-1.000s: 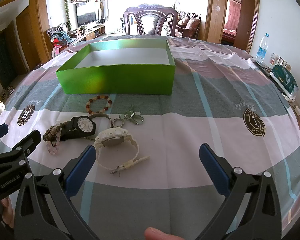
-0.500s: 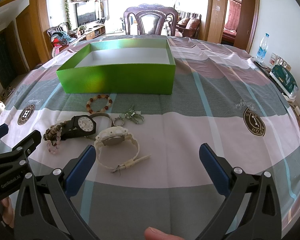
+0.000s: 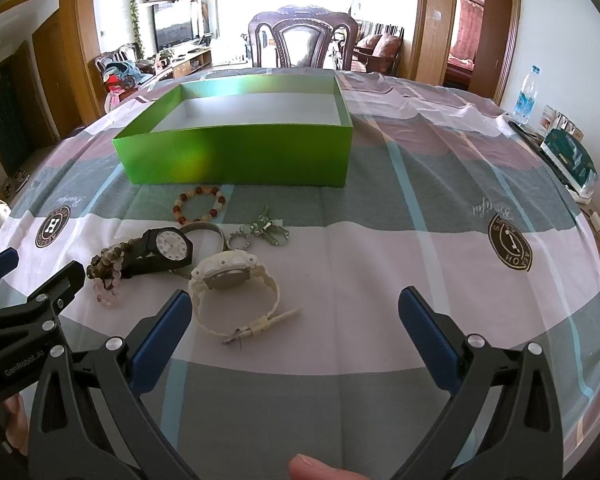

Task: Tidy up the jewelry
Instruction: 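Grasp the black watch with the left gripper while the right gripper grasps the white watch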

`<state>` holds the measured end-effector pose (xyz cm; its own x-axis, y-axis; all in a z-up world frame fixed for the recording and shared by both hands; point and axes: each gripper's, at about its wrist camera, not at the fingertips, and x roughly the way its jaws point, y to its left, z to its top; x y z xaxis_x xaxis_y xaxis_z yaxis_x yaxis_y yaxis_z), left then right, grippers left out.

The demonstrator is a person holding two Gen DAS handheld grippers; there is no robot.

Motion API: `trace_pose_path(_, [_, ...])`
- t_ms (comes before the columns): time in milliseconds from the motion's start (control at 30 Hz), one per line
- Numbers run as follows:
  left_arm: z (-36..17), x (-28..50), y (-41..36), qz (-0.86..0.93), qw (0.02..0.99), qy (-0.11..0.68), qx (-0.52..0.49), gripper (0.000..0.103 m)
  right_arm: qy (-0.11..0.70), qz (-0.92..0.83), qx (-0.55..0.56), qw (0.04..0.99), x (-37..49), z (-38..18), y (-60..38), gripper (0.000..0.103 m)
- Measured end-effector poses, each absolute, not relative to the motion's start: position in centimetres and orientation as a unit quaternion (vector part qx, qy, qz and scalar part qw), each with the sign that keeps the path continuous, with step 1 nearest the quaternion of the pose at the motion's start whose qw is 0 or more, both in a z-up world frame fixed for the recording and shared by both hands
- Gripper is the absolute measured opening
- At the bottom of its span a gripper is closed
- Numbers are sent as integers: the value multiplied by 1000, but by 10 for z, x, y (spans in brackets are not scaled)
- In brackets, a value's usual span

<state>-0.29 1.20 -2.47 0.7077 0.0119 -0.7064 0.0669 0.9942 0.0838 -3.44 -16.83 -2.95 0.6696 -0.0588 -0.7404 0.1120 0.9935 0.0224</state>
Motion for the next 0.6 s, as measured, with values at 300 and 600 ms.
trace_pose_path(300, [-25,2,23,-43,917,391,70,99,474,-33,1,880,-18,-45,-187,101])
trace_pose_path(600, [-20,19,2,-132,892,423,88,70,496,50,-12,867,-14,-32,-191,66])
